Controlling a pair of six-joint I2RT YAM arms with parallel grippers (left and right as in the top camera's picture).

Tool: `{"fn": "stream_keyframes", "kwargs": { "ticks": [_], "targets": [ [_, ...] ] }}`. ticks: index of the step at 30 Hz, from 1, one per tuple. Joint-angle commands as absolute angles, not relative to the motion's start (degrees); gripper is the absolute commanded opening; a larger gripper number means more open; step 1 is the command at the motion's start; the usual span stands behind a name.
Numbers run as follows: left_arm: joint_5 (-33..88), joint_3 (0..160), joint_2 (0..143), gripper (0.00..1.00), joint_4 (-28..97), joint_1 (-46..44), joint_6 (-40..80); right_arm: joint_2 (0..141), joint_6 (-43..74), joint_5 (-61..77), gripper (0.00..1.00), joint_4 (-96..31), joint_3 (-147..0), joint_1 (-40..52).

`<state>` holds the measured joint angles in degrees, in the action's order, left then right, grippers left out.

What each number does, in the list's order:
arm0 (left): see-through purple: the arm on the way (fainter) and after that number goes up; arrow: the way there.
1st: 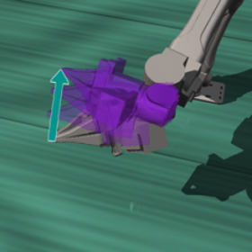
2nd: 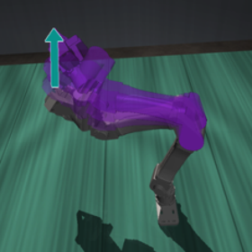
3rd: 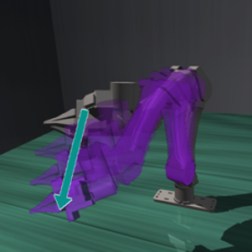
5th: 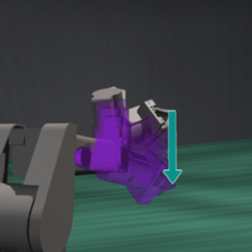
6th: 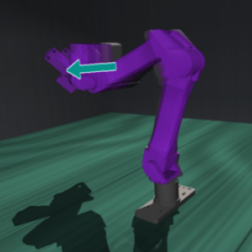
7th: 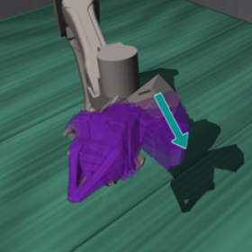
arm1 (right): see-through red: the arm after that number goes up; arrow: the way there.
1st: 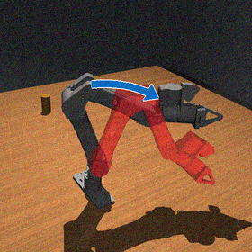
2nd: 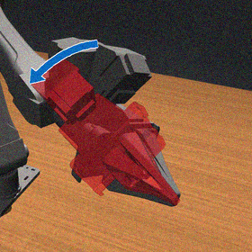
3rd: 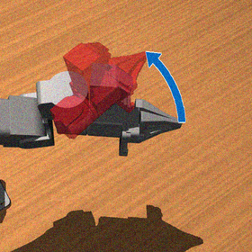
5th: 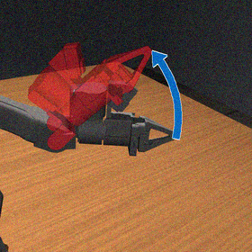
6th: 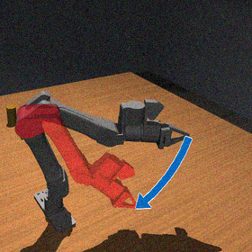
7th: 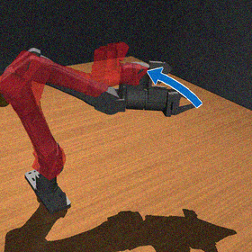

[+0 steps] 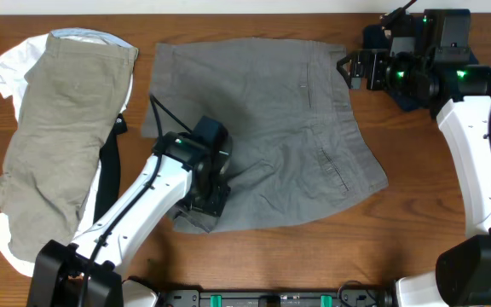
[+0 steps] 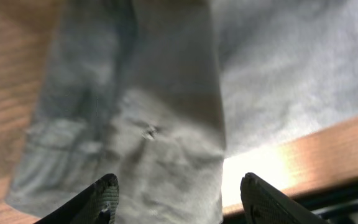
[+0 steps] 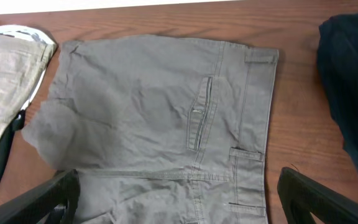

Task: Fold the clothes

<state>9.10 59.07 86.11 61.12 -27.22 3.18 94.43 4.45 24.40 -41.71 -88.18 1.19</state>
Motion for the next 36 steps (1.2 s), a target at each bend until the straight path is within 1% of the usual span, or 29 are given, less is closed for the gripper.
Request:
{"fn": "stream_keyframes", "kwargs": {
  "ticks": [1, 6, 14, 18, 20, 21, 24, 31, 36],
  "targets": [
    [9.87, 59.57, 86.50, 0.64, 61.93, -29.41, 3.29, 94.80, 3.53, 24.23, 0.99, -41.32, -88.40, 1.15],
    [8.93, 58.81, 86.83, 0.62, 61.93, -32.05, 4.03, 94.80, 3.53, 24.25, 0.99, -41.17, -88.40, 1.15],
    [-5.06, 55.27, 88.68, 0.62, 61.39, -32.34, 13.06, 94.80, 3.53, 24.25, 0.99, -41.30, -88.40, 1.15],
    [-7.81, 54.48, 90.32, 0.61, 59.83, -32.34, 15.16, 94.80, 3.53, 24.25, 0.99, -41.17, -88.40, 1.15],
    [-7.81, 54.48, 90.48, 0.55, 59.05, -32.34, 15.18, 94.80, 3.53, 24.25, 0.99, -41.15, -88.40, 1.15],
    [-7.81, 54.48, 90.45, 0.46, 58.74, -32.34, 15.16, 94.80, 3.51, 24.23, 0.99, -41.15, -88.40, 1.15],
    [-7.81, 54.52, 90.45, 0.06, 57.84, -32.34, 15.18, 94.80, 3.51, 24.23, 0.99, -41.15, -88.40, 1.15],
    [-8.32, 58.06, 90.08, 0.06, 57.78, -31.05, 15.35, 94.80, 3.53, 24.23, 0.99, -40.91, -88.40, 1.15],
    [-13.02, 63.24, 88.77, 0.06, 57.76, -27.22, 15.35, 94.80, 3.53, 24.23, 0.99, -40.93, -88.40, 1.15]
  ]
}}
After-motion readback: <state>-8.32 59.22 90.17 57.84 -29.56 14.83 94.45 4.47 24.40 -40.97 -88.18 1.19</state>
